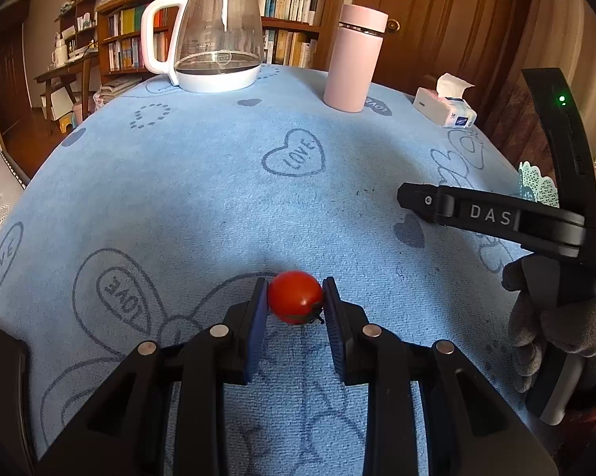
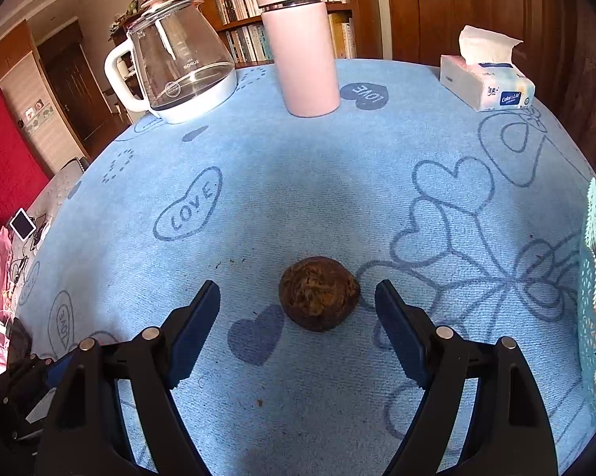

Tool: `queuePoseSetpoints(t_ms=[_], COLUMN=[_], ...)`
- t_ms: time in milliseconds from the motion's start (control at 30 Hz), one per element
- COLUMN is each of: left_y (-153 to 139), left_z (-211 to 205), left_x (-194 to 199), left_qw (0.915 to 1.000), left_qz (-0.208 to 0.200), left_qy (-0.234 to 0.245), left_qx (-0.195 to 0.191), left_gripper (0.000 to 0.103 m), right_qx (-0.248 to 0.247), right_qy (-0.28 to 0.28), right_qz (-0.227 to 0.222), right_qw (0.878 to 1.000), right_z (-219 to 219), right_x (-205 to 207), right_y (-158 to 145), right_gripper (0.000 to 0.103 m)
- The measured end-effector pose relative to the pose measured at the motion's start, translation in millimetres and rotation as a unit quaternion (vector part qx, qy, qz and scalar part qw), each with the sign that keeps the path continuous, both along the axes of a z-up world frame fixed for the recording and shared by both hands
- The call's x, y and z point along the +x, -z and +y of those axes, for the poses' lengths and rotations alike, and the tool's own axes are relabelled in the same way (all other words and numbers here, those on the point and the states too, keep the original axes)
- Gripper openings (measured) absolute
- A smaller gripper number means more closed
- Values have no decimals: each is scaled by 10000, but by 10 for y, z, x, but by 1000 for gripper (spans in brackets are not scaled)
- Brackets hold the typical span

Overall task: Organize fruits
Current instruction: 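Close the right gripper on the brown passion fruit while the left holds the tomato, then carry the passion fruit into the basket and open the right gripper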

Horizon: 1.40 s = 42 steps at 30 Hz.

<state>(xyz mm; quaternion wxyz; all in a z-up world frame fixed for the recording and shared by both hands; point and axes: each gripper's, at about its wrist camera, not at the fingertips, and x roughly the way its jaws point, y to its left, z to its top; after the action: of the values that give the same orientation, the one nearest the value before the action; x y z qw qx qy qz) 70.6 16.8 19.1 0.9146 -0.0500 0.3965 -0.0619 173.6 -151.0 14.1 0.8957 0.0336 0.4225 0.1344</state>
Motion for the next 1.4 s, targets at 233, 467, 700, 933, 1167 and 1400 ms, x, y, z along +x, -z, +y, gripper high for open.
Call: queuePoseSetpoints(t_ms=[233, 467, 700, 933, 1167, 1400], left_y=[7, 16, 15, 28, 32, 48], left_z=[0, 11, 12, 14, 16, 27], left_x=[6, 11, 9, 19, 25, 42], left_qw=[10000, 10000, 10000, 10000, 9999, 9998], left_qz=[14, 40, 41, 63, 99, 167], left_qy=[-2, -15, -14, -14, -3, -4], left_qx=[-1, -14, -20, -27, -41, -81], left_gripper=[28, 28, 28, 28, 28, 28], right_qx=[-81, -296, -479, -480, -197, 29], right_qy=[87, 126, 251, 244, 241, 126], right_qz=[15, -94, -173, -227, -300, -464], right_qw=[9999, 9994, 9984, 9983, 9991, 9988], right_z=[-5, 17, -2, 6, -54, -61], right_x=[22, 24, 15, -16, -156, -351], right_y=[56, 70, 69, 64, -14, -135], right_gripper=[76, 67, 46, 45, 45, 45])
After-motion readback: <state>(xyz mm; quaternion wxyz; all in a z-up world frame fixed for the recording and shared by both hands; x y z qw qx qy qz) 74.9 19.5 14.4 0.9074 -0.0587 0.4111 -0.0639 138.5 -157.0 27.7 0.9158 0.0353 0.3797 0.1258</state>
